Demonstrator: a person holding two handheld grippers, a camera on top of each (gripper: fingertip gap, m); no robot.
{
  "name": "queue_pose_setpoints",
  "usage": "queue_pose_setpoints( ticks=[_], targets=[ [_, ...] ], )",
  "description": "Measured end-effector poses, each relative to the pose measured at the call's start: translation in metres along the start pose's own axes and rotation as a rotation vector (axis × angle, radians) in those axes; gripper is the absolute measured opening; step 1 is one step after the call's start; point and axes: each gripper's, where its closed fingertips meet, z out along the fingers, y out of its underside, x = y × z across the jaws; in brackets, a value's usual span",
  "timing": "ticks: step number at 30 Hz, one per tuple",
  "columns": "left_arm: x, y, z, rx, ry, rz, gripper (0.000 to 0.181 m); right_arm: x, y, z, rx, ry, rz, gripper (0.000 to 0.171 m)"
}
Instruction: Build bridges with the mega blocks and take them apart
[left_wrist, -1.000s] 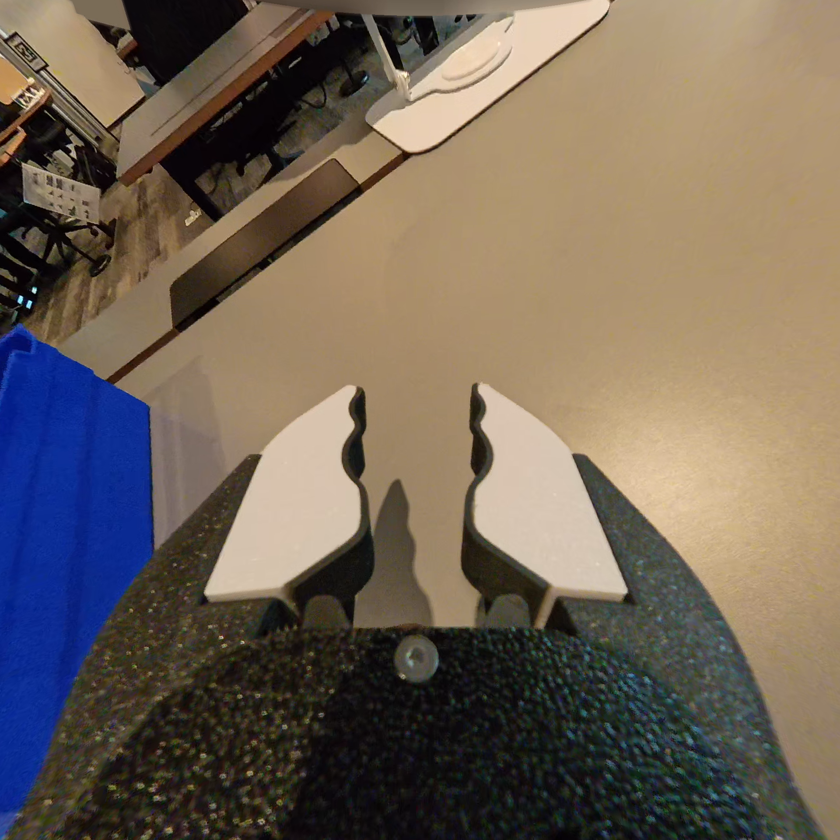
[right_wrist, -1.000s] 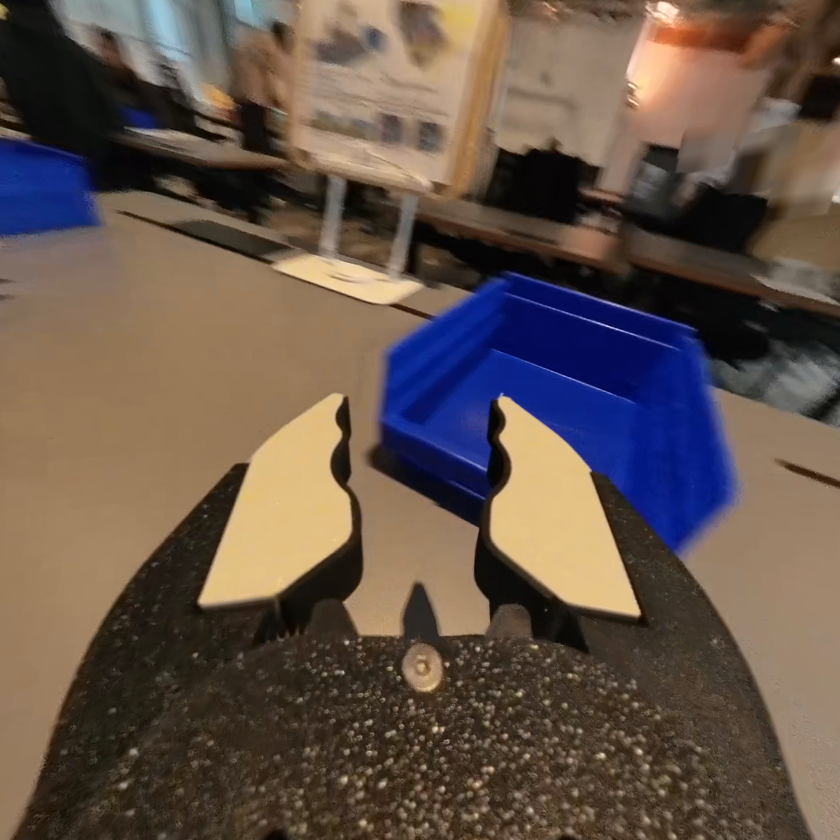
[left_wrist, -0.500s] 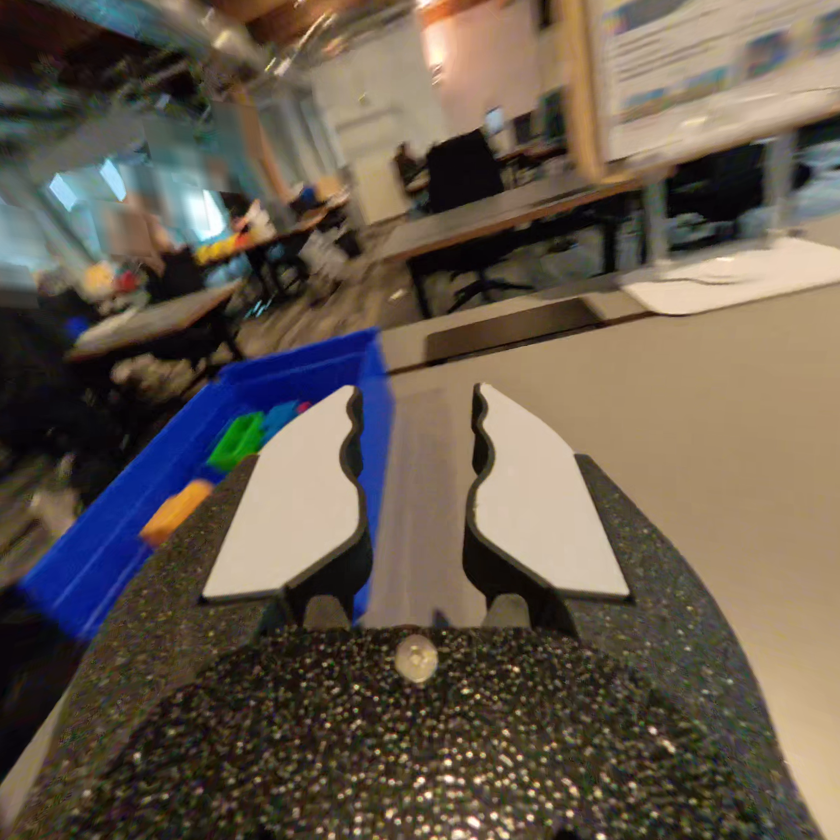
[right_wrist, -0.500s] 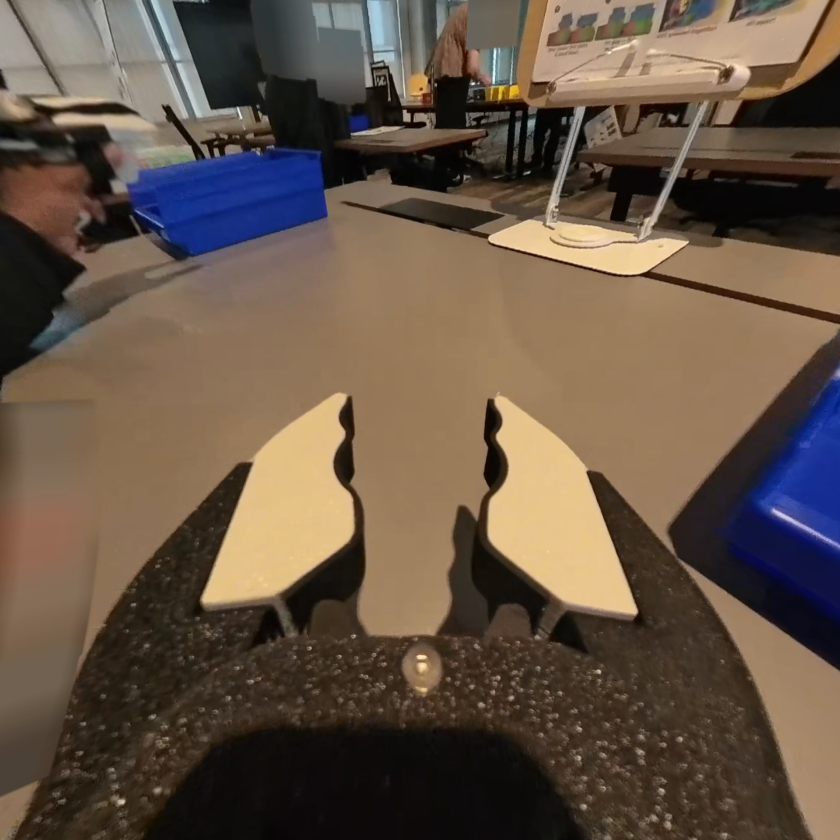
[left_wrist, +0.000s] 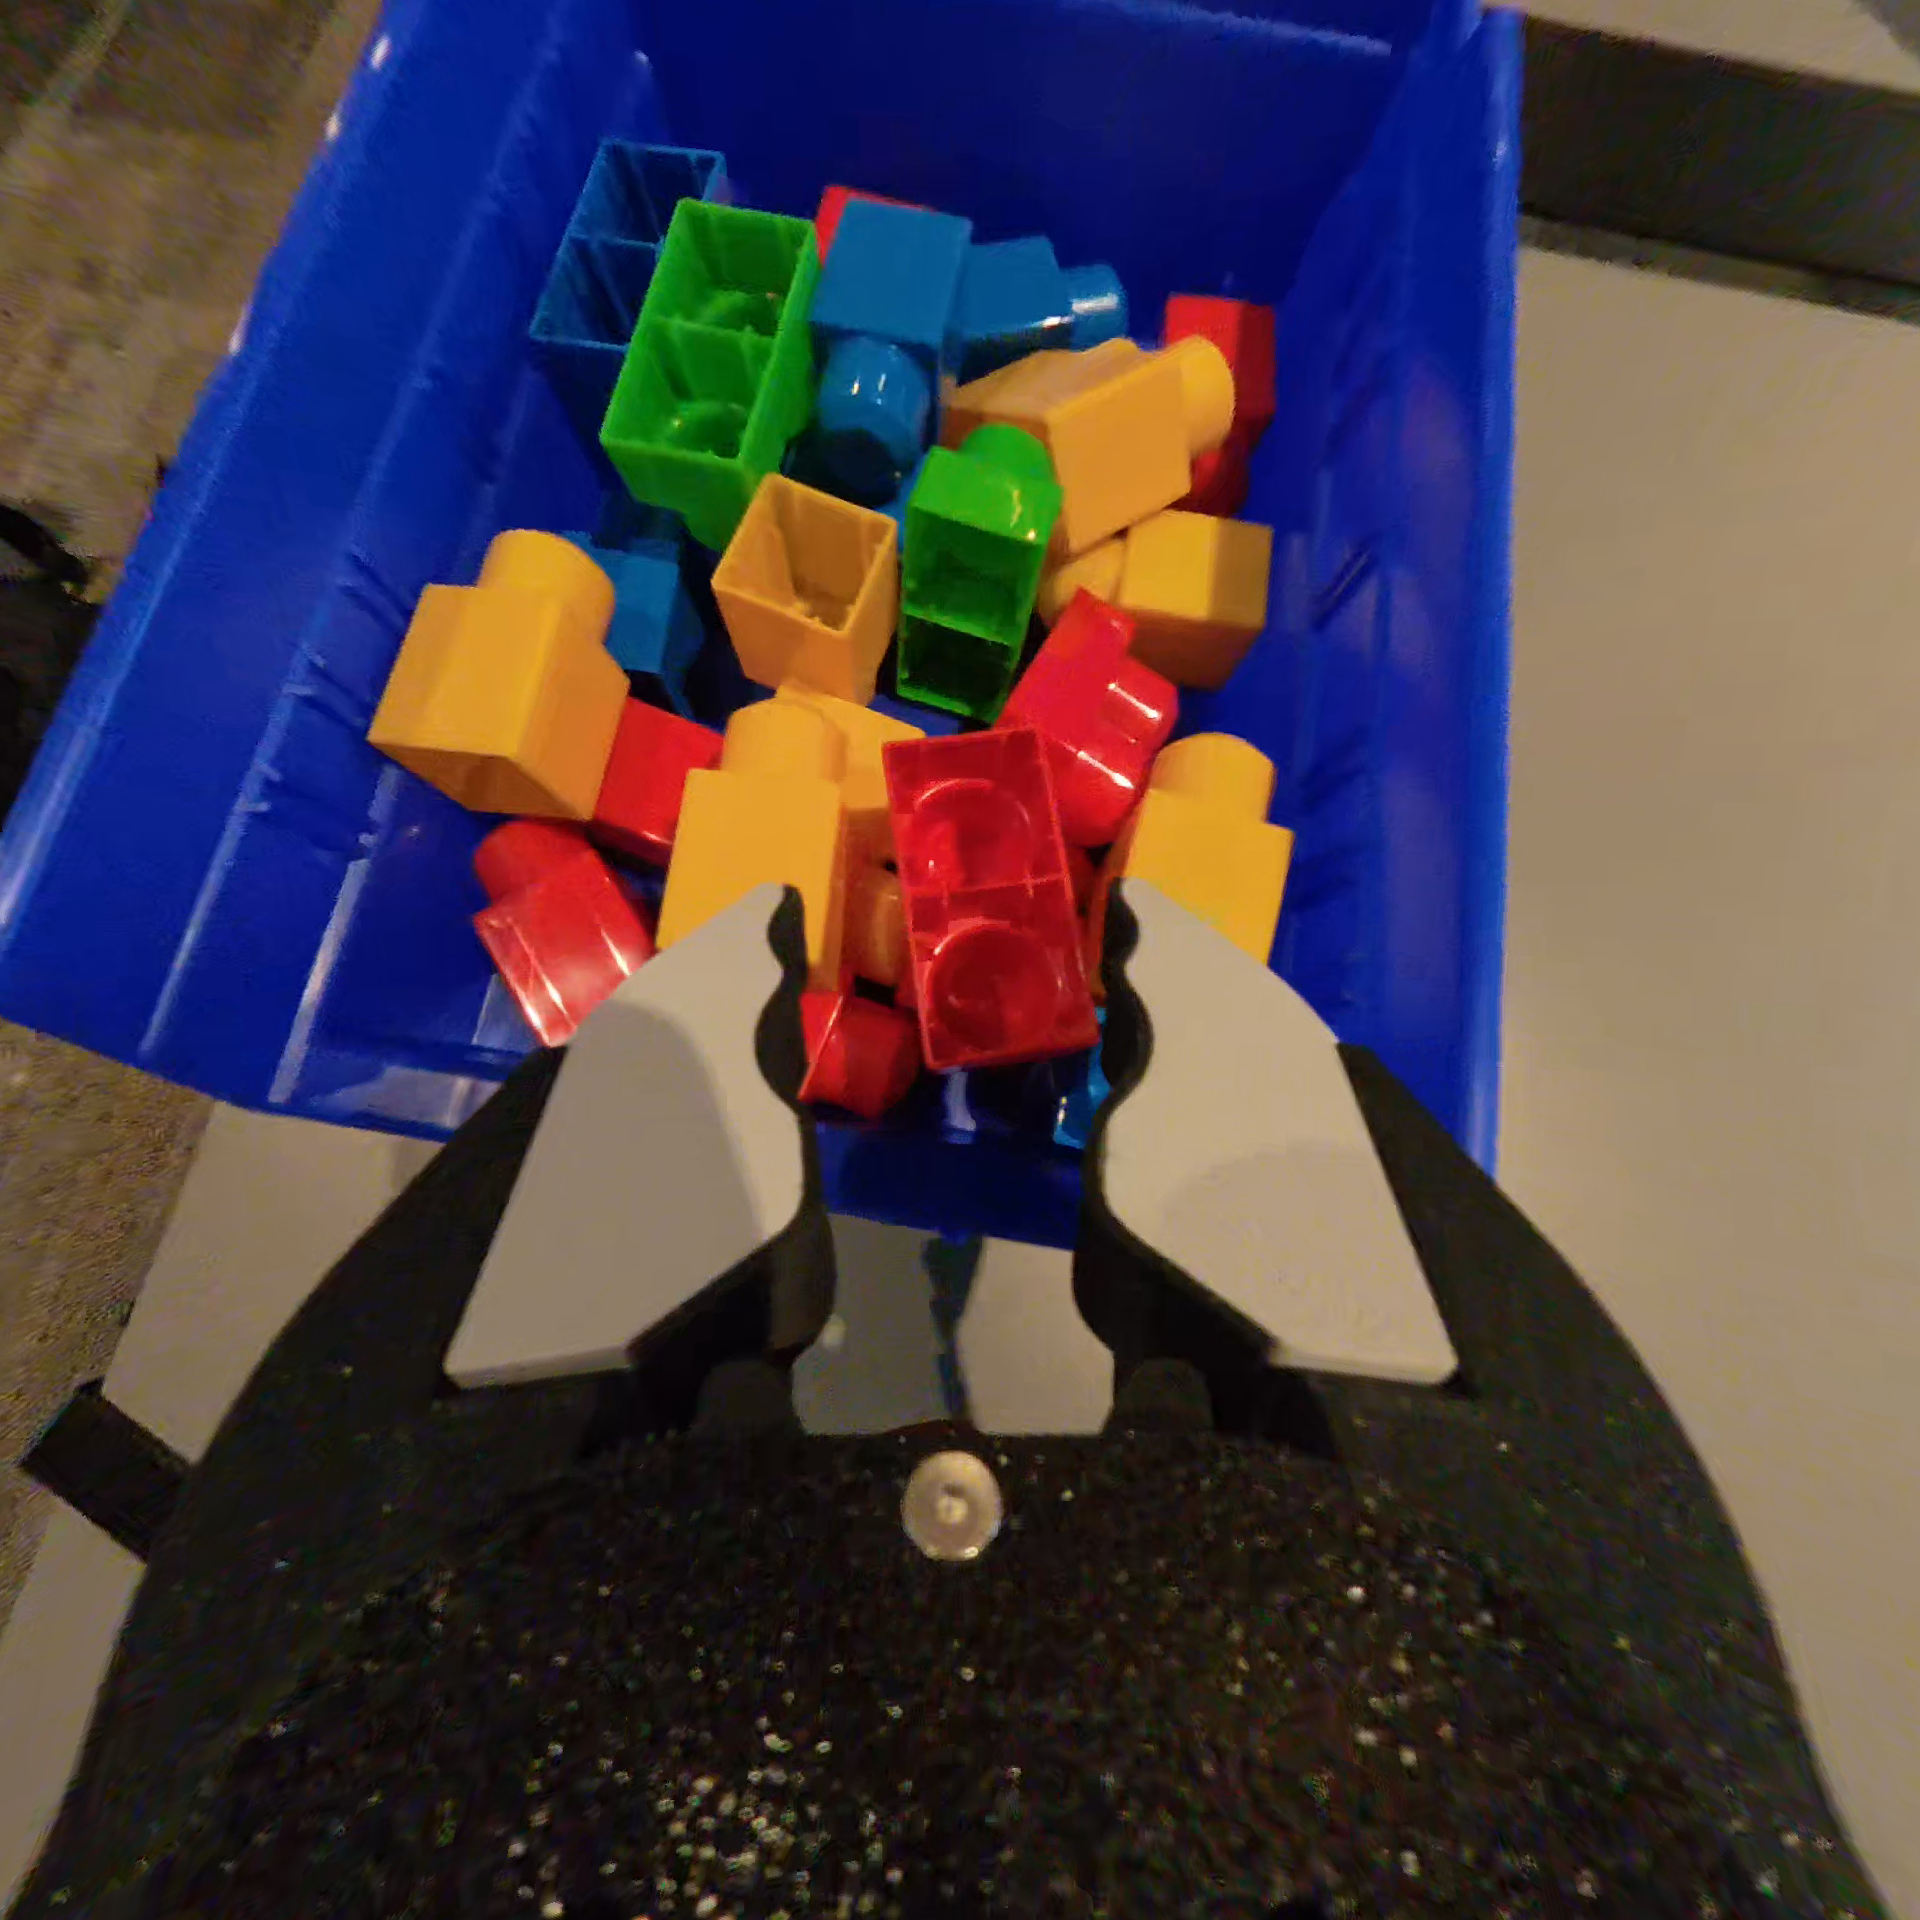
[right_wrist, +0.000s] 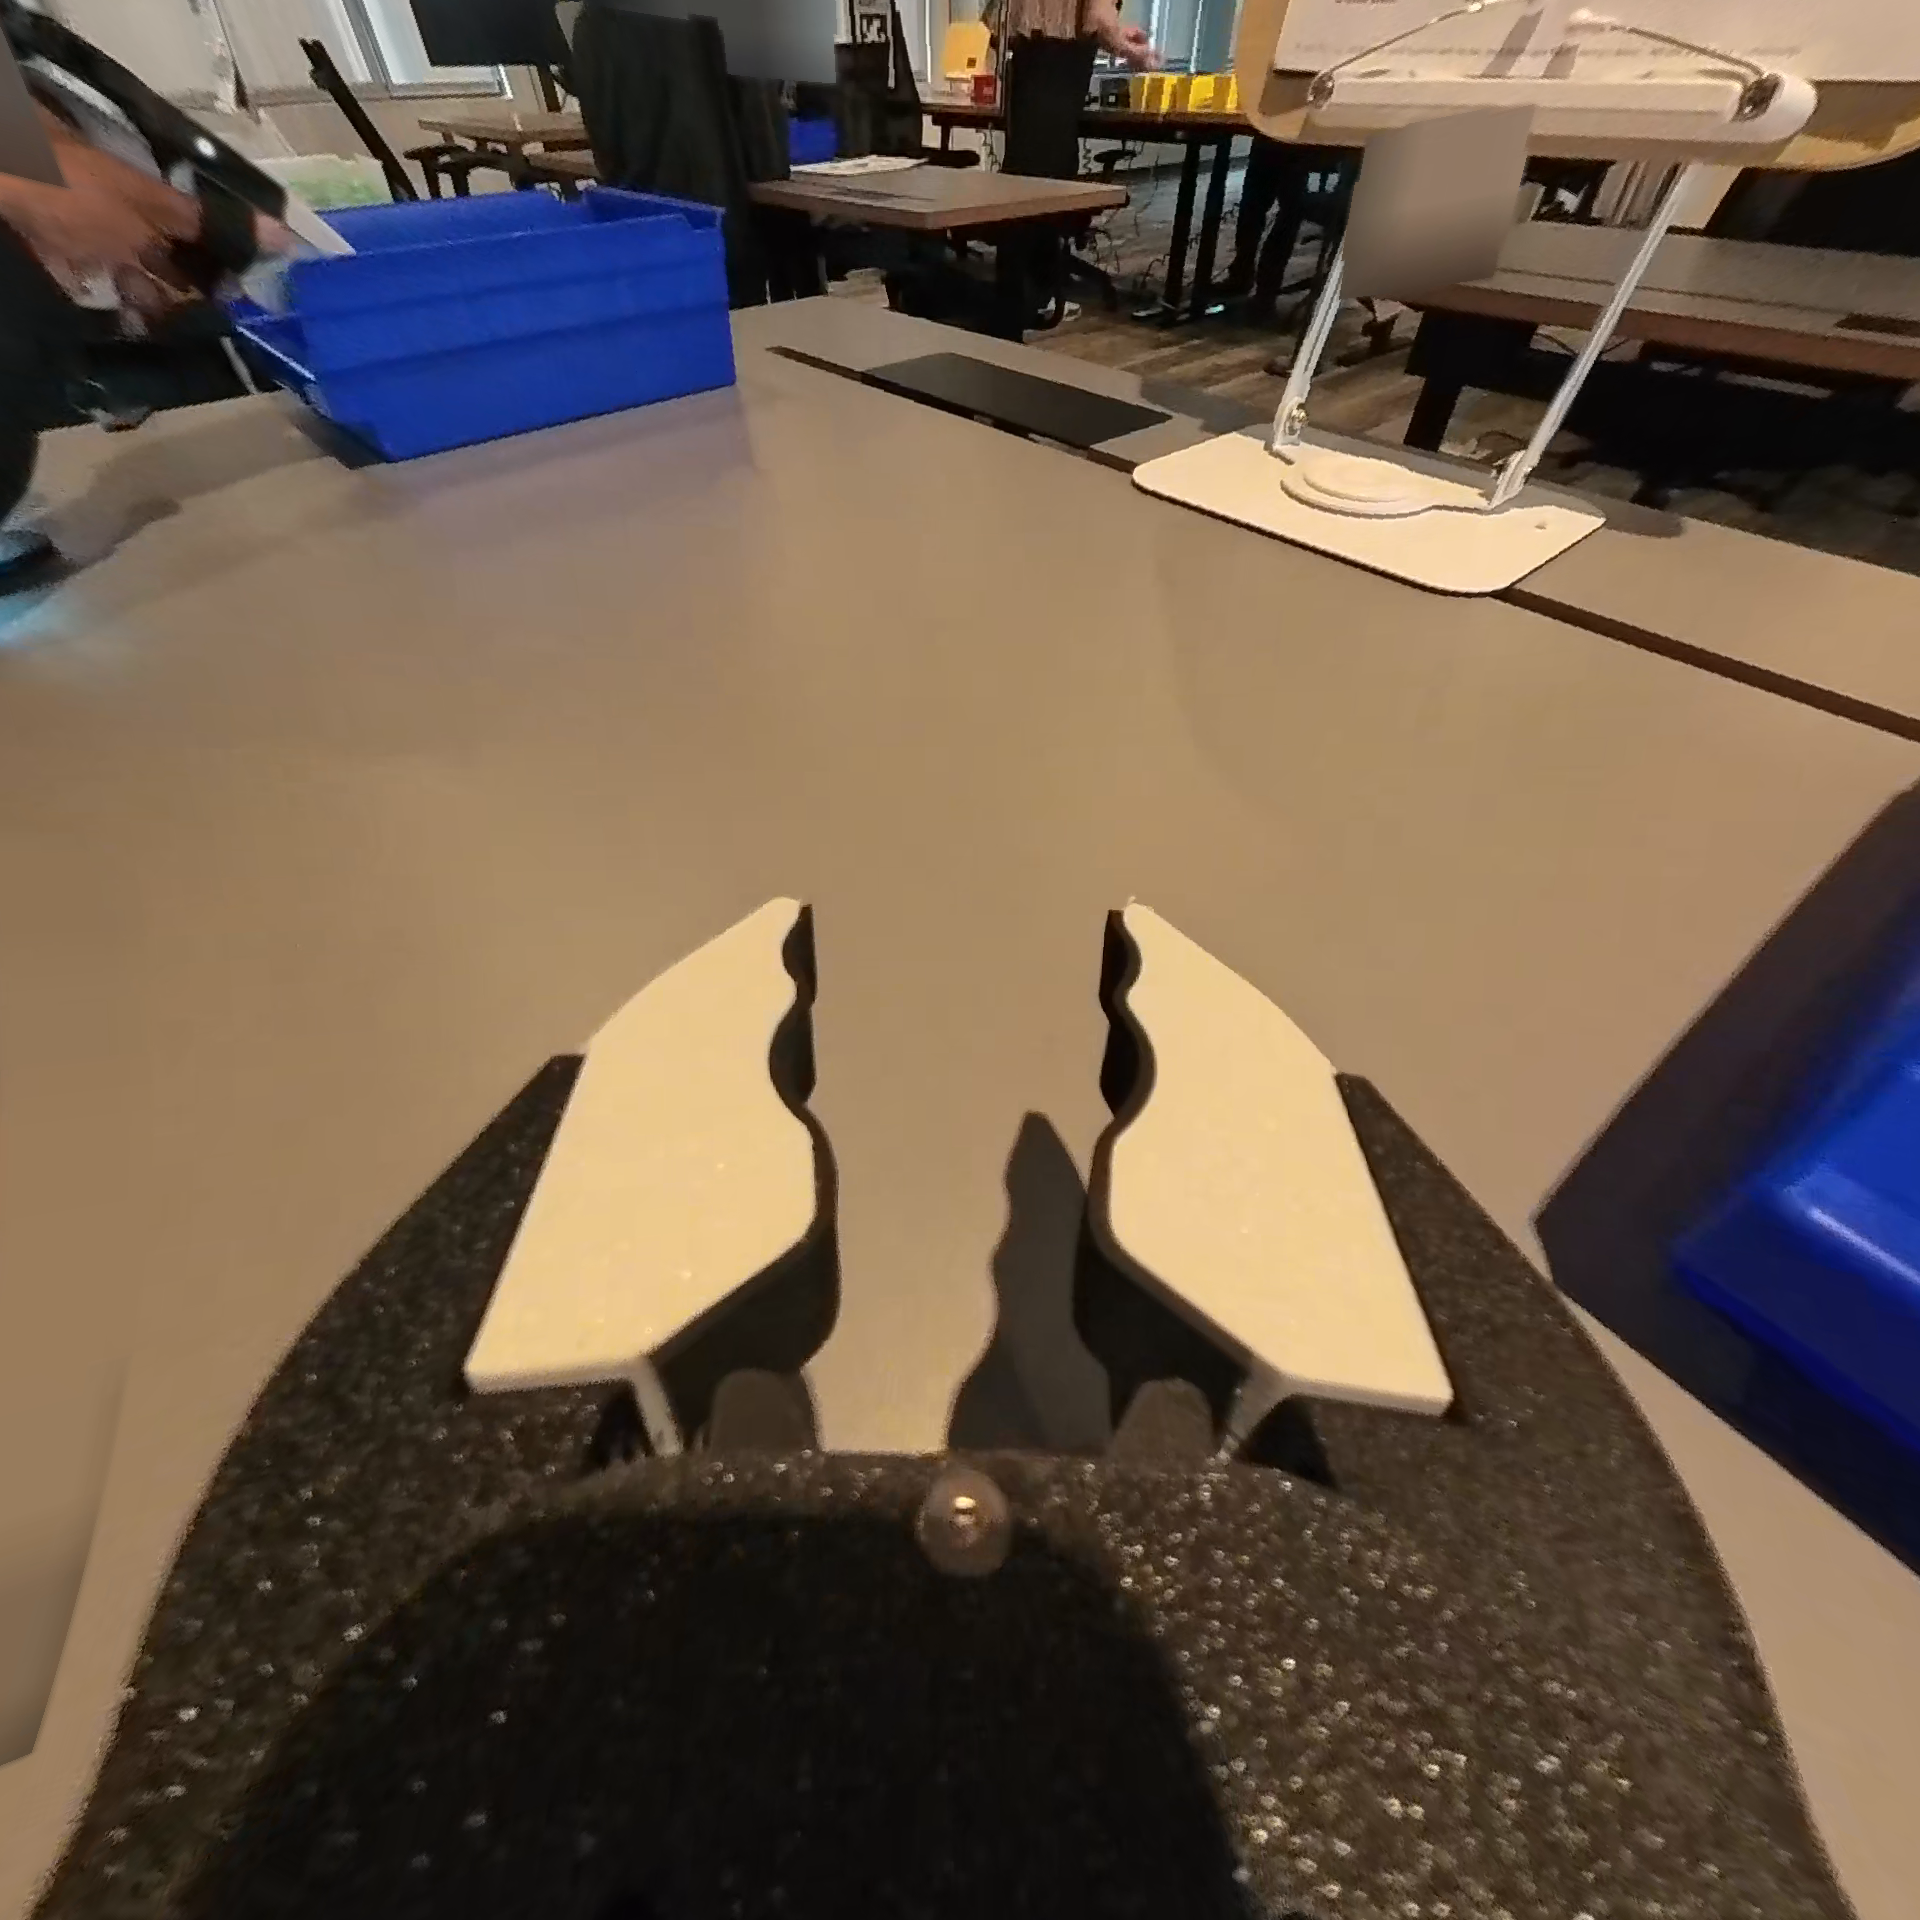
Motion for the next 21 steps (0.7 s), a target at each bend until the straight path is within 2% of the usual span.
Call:
queue_pose_setpoints(
  ticks=[8,14,17,21],
  targets=[
    [-0.001,0.005,0.008,-0.033,-0.003,0.019,0.044,-0.002,0.0,0.001,-0.003,0.023,-0.045,0.052],
    [-0.003,0.009,0.01,-0.107,-0.084,0.13,0.042,-0.001,-0.003,-0.002,0.021,0.051,-0.064,0.051],
    [-0.002,0.024,0.022,-0.215,-0.049,0.121,0.037,0.0,-0.003,-0.002,0.026,0.071,-0.072,0.051],
    [-0.012,0.014,0.019,-0.094,-0.086,0.087,0.036,0.001,-0.004,-0.003,0.033,0.097,-0.09,0.051]
  ],
)
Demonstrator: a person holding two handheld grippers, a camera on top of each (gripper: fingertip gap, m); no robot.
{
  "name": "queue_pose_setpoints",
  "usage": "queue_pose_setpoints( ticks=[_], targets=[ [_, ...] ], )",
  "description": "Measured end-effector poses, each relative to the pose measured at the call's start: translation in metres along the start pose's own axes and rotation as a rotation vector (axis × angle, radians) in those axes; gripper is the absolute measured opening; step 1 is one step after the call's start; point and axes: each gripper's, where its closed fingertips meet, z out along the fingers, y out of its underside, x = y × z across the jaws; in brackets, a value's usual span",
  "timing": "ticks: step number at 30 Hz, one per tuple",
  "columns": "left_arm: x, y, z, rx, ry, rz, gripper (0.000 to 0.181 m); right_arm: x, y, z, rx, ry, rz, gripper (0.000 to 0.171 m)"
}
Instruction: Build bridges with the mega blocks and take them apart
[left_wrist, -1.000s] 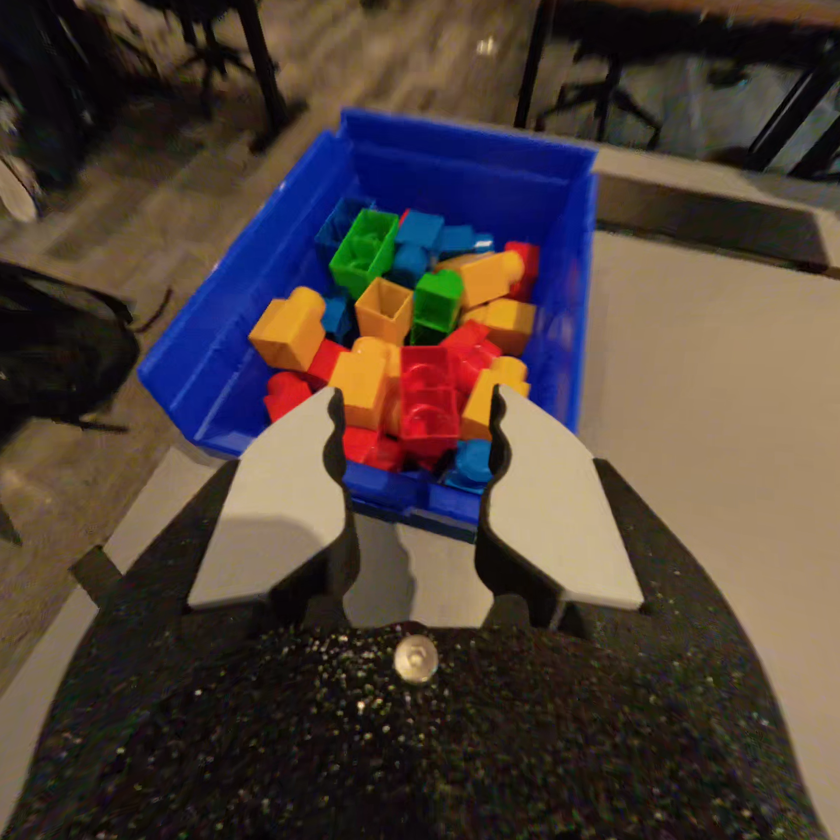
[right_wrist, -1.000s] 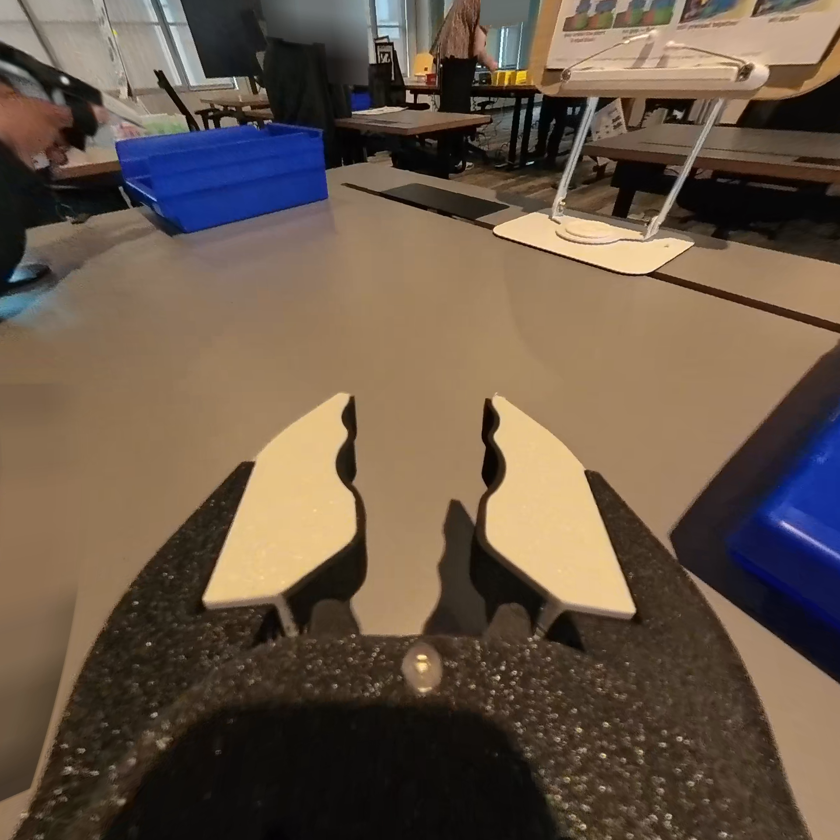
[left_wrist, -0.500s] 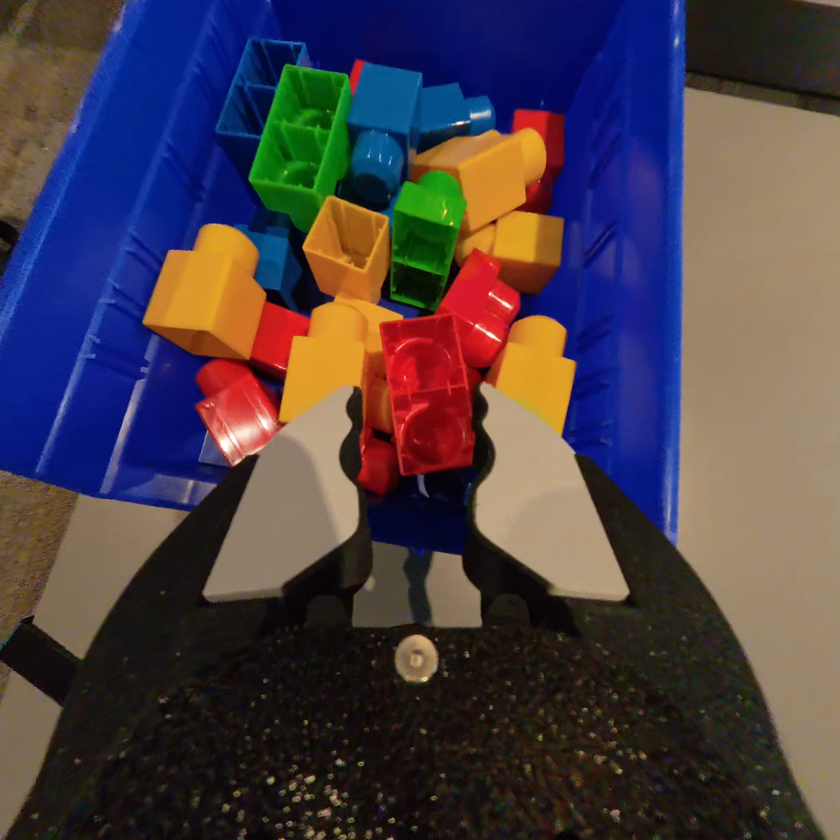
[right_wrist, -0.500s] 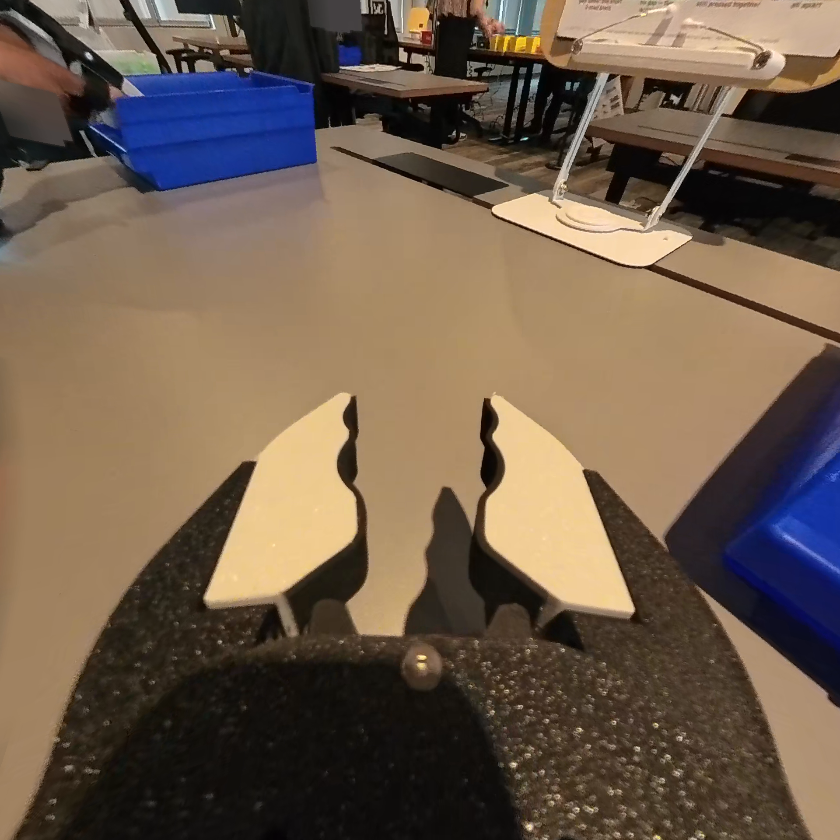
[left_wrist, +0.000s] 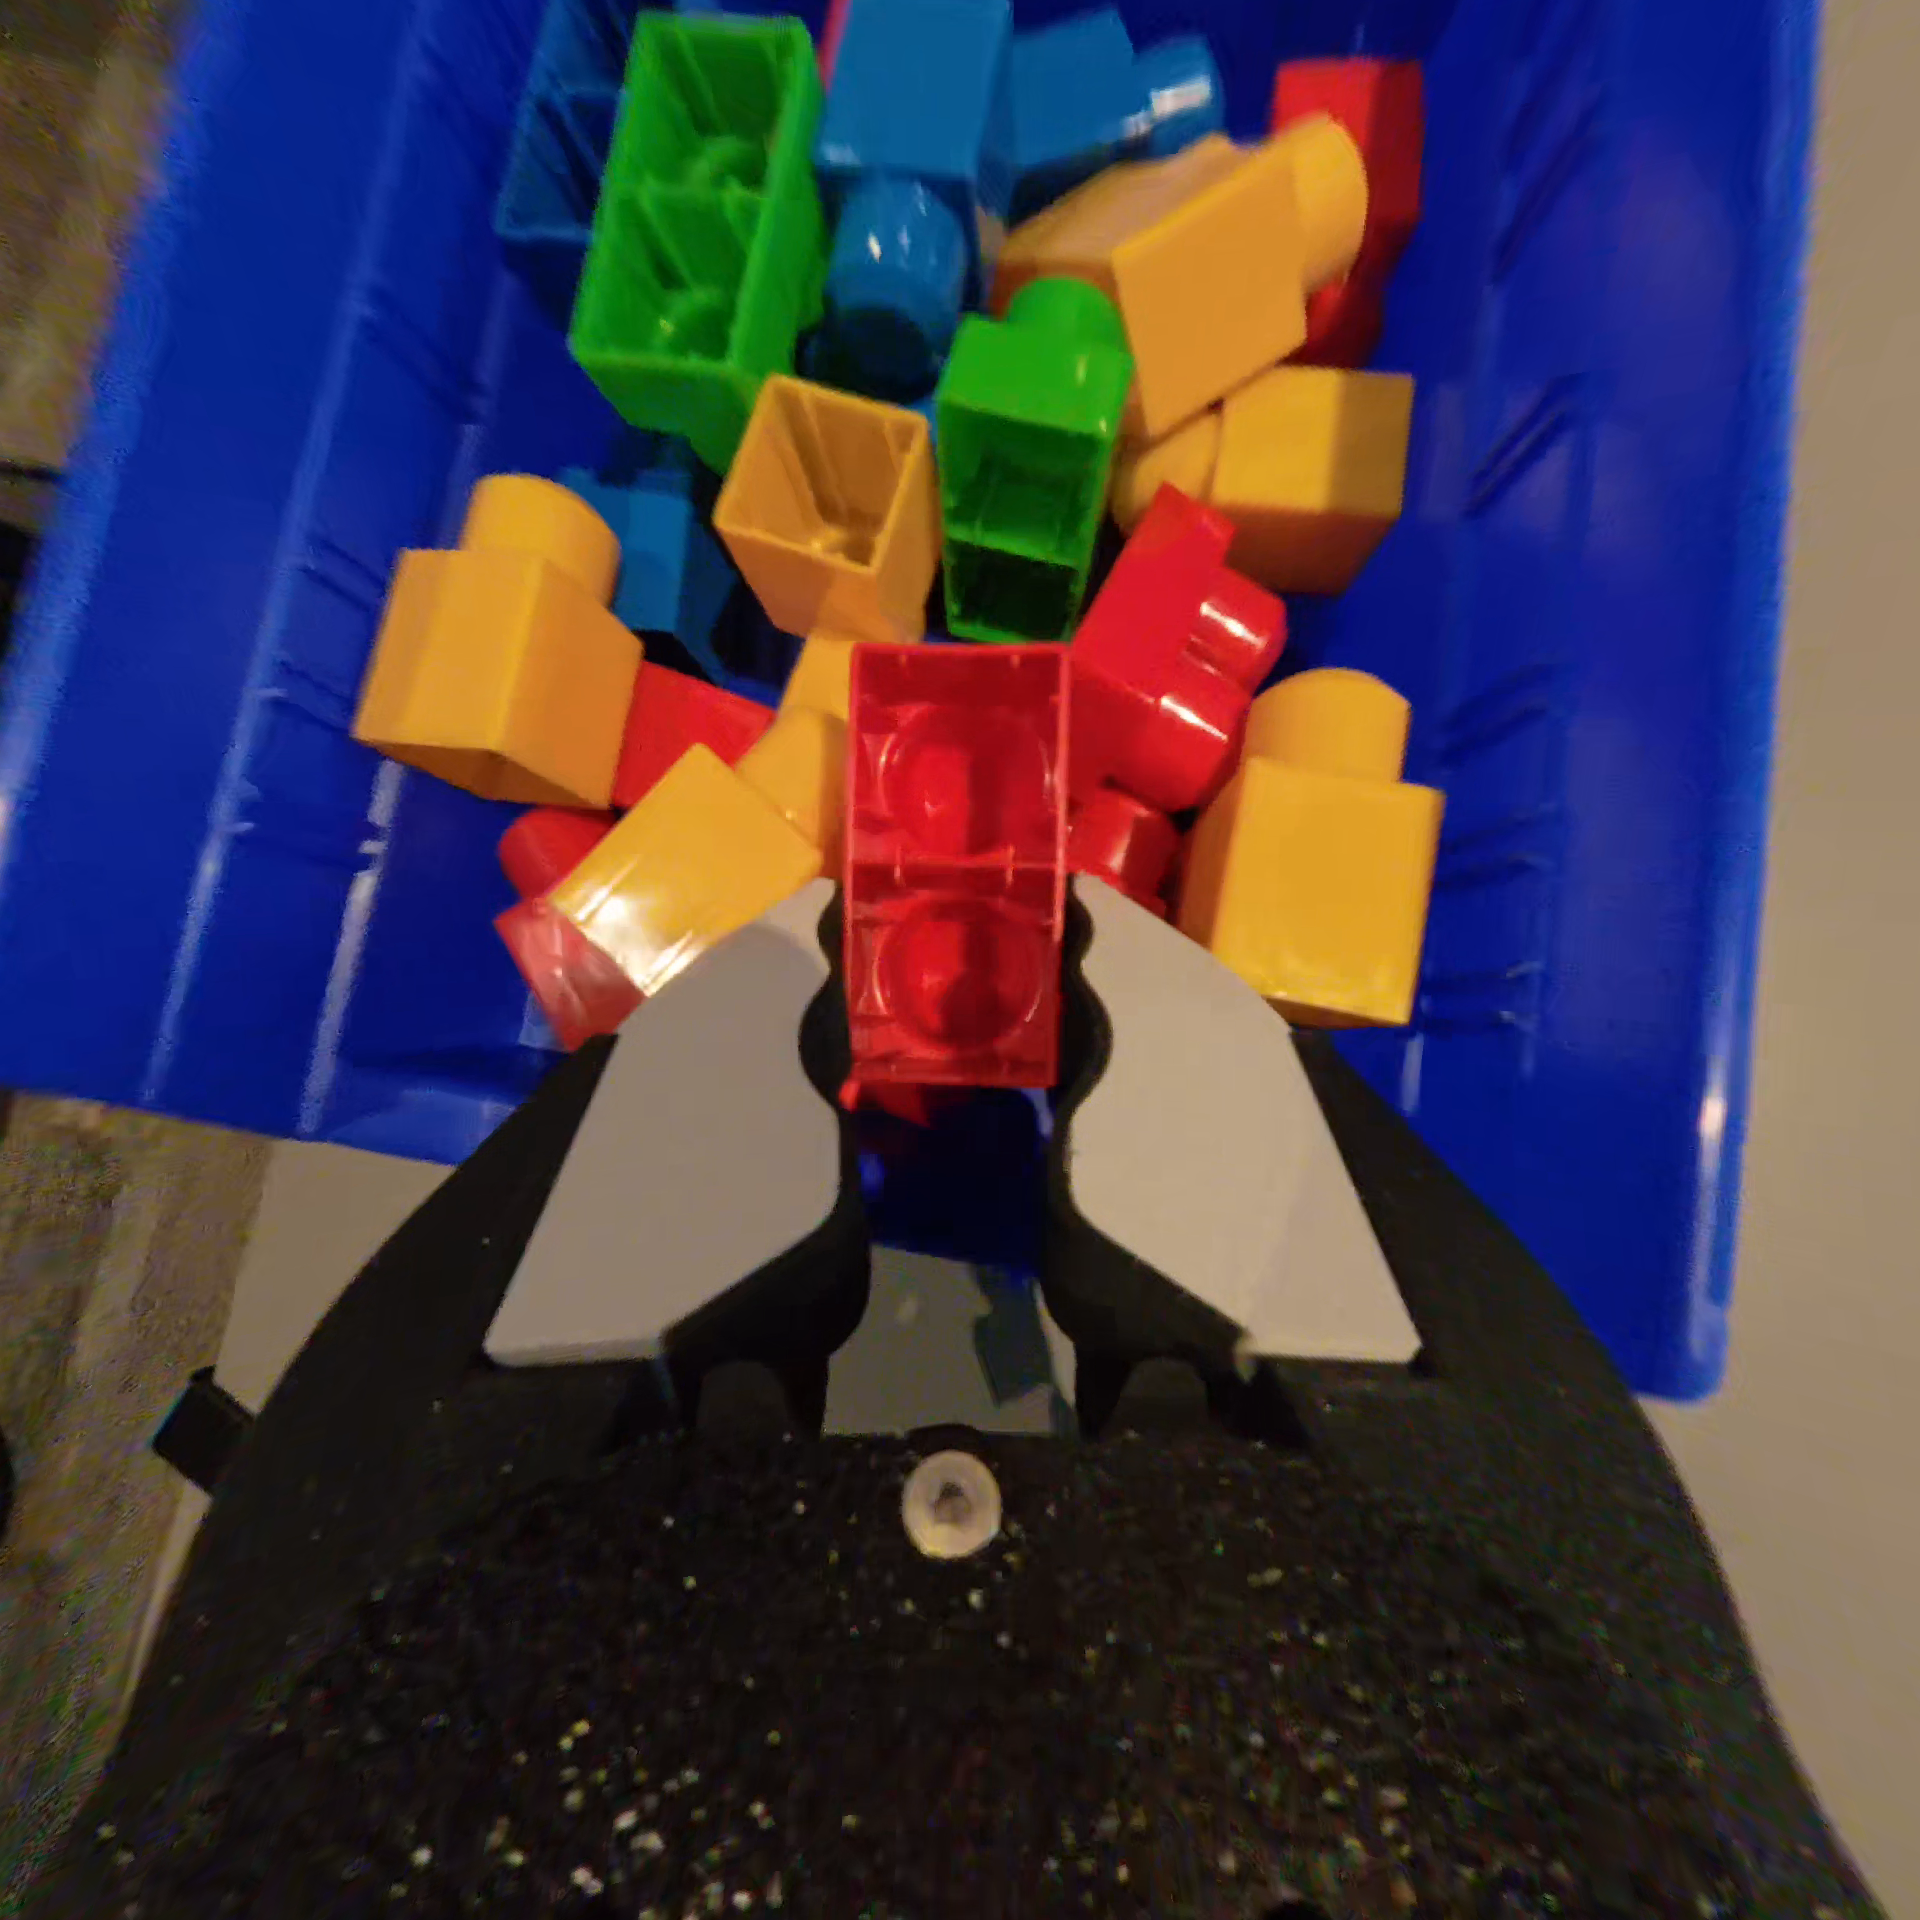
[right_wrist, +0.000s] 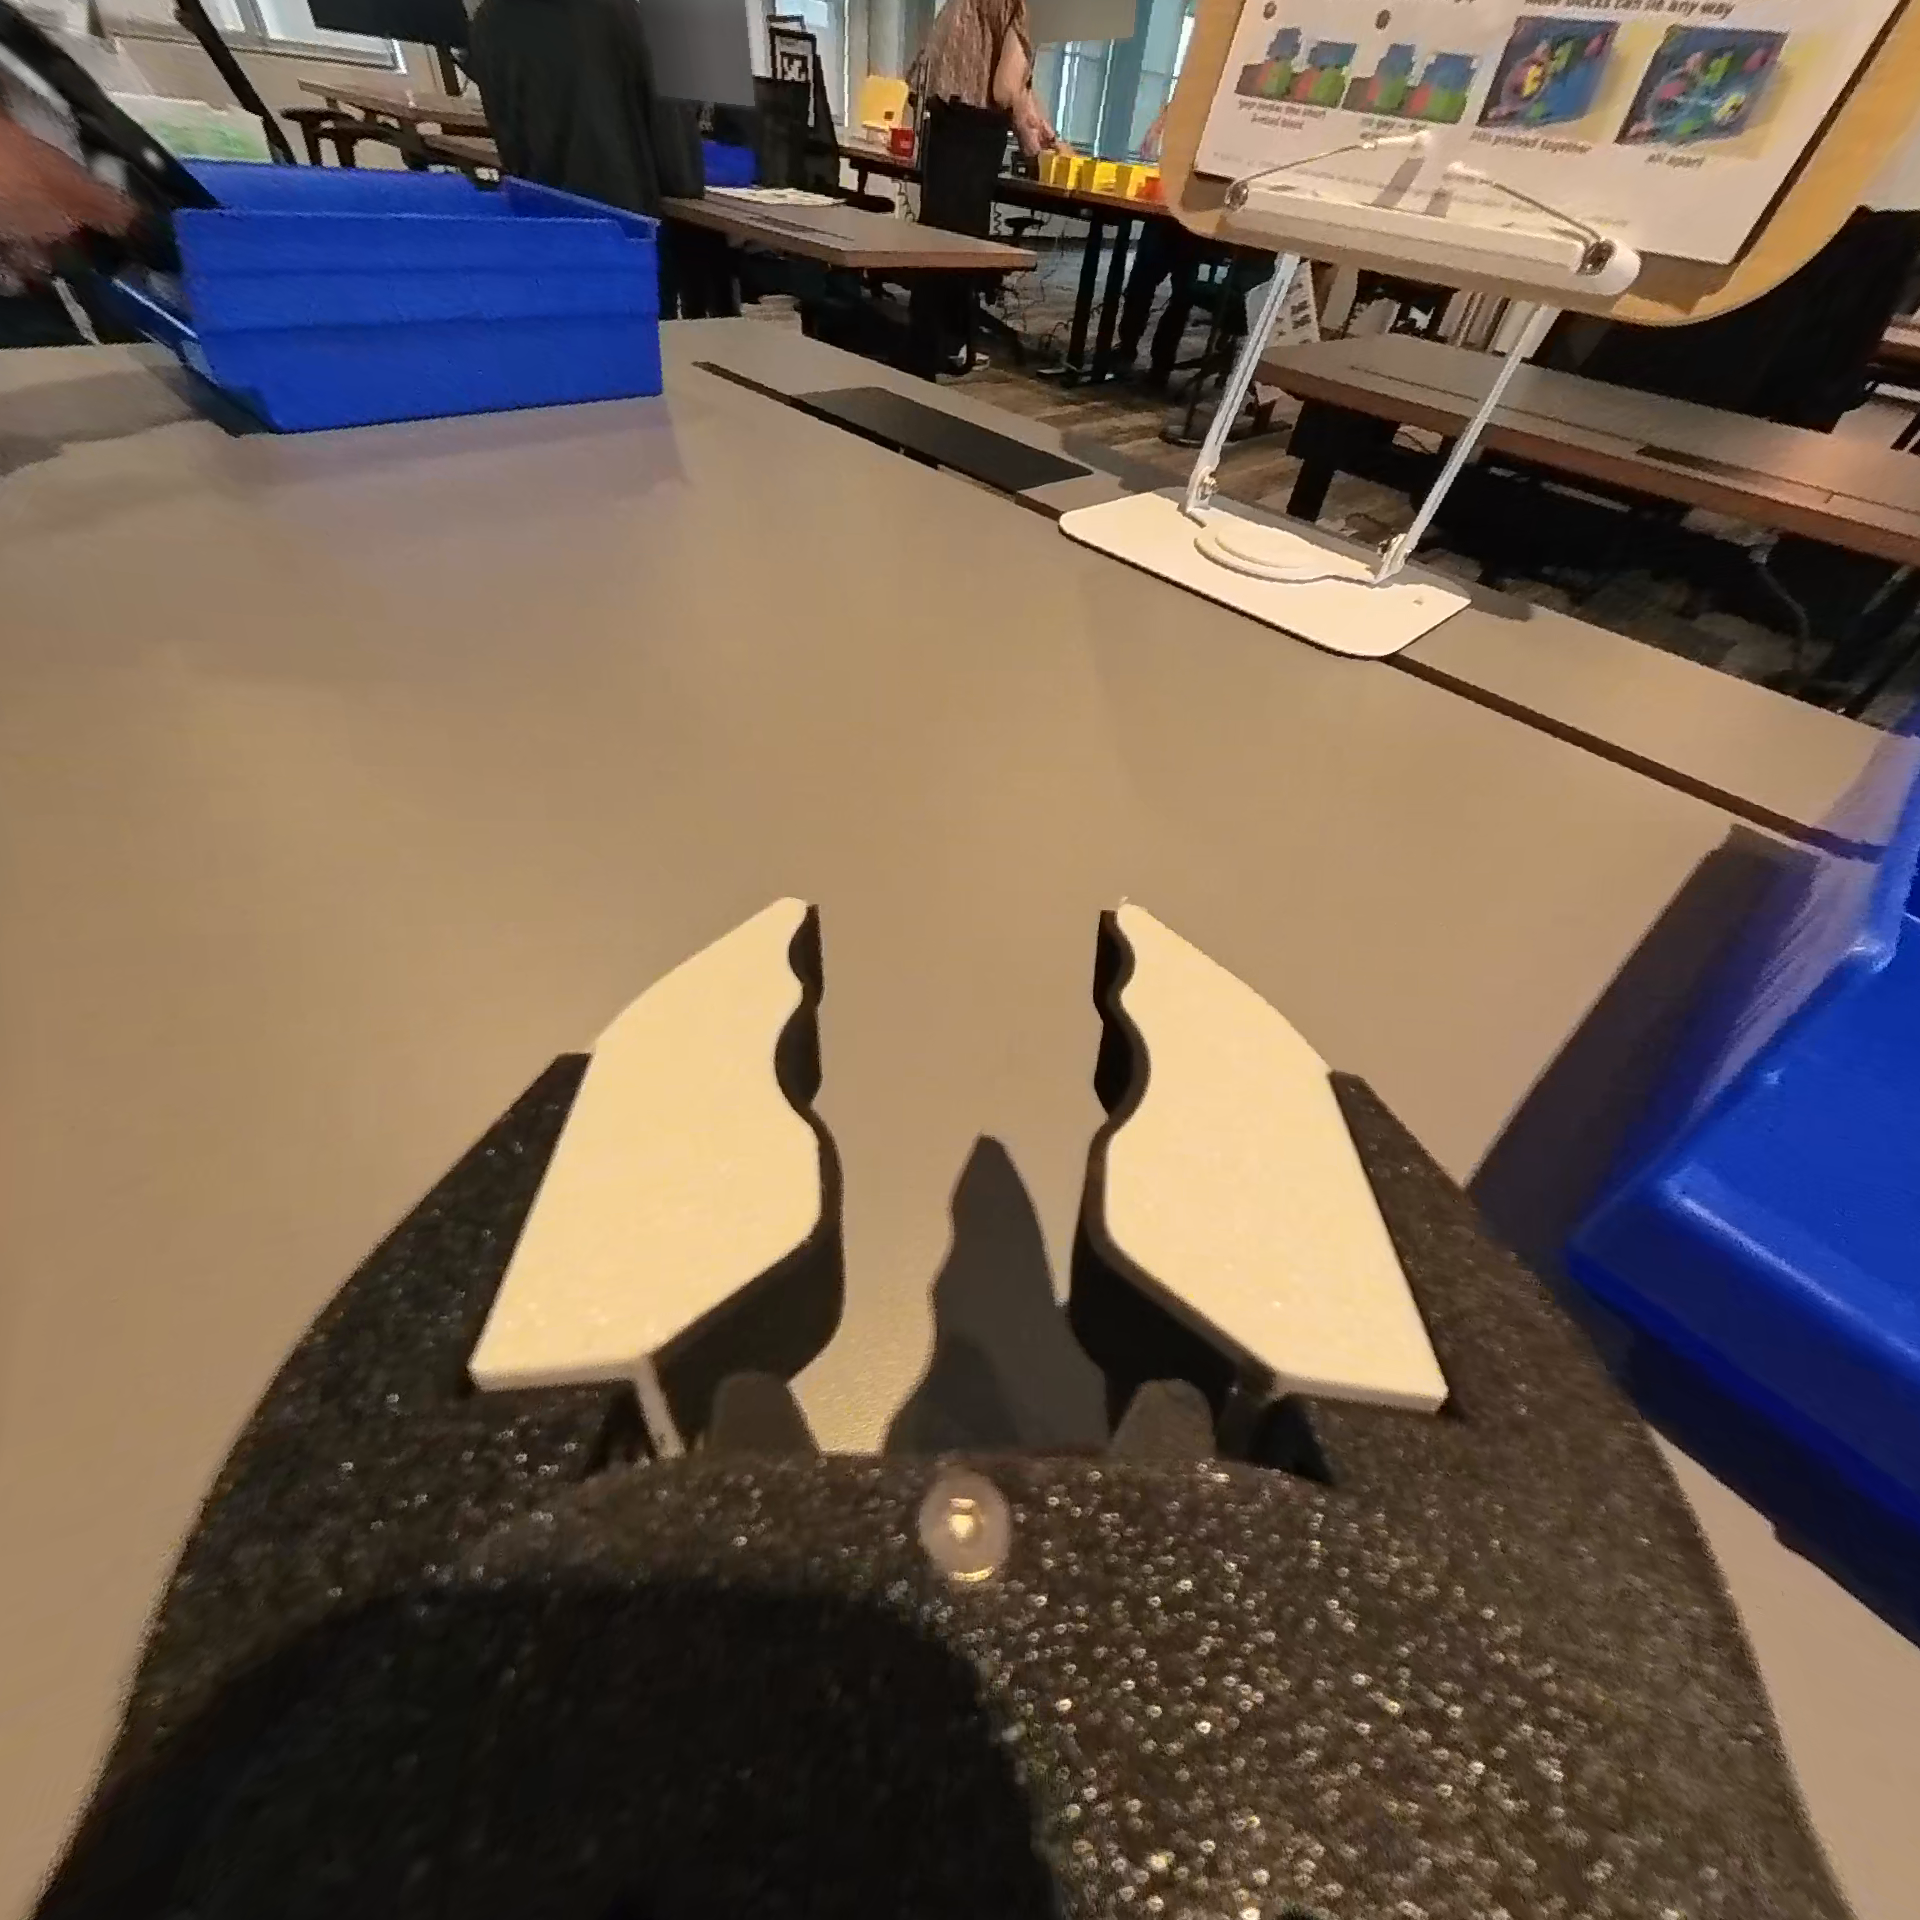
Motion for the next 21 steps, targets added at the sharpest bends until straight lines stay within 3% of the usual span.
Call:
queue_pose_setpoints(
  ticks=[5,7,10,14,17,19,21],
  targets=[
    [0.012,-0.045,-0.056,0.309,0.076,-0.018,0.036,0.002,0.0,0.002,-0.003,-0.004,0.016,0.051],
    [0.053,-0.071,-0.088,0.477,0.266,0.027,0.036,0.001,-0.002,0.005,0.009,-0.025,0.037,0.051],
    [0.146,-0.094,-0.136,0.623,0.702,0.083,0.036,-0.006,-0.014,0.015,0.038,-0.099,0.088,0.051],
    [0.288,-0.084,-0.177,0.562,1.278,0.186,0.036,-0.016,-0.054,0.037,0.108,-0.225,0.13,0.05],
    [0.387,-0.059,-0.193,0.406,1.618,0.151,0.036,-0.022,-0.087,0.061,0.129,-0.271,0.118,0.05],
    [0.441,-0.034,-0.196,0.249,1.762,0.14,0.036,-0.026,-0.101,0.076,0.116,-0.238,-0.035,0.051],
    [0.477,-0.01,-0.189,0.12,1.79,0.165,0.036,-0.024,-0.101,0.089,0.089,-0.13,-0.307,0.053]
  ],
)
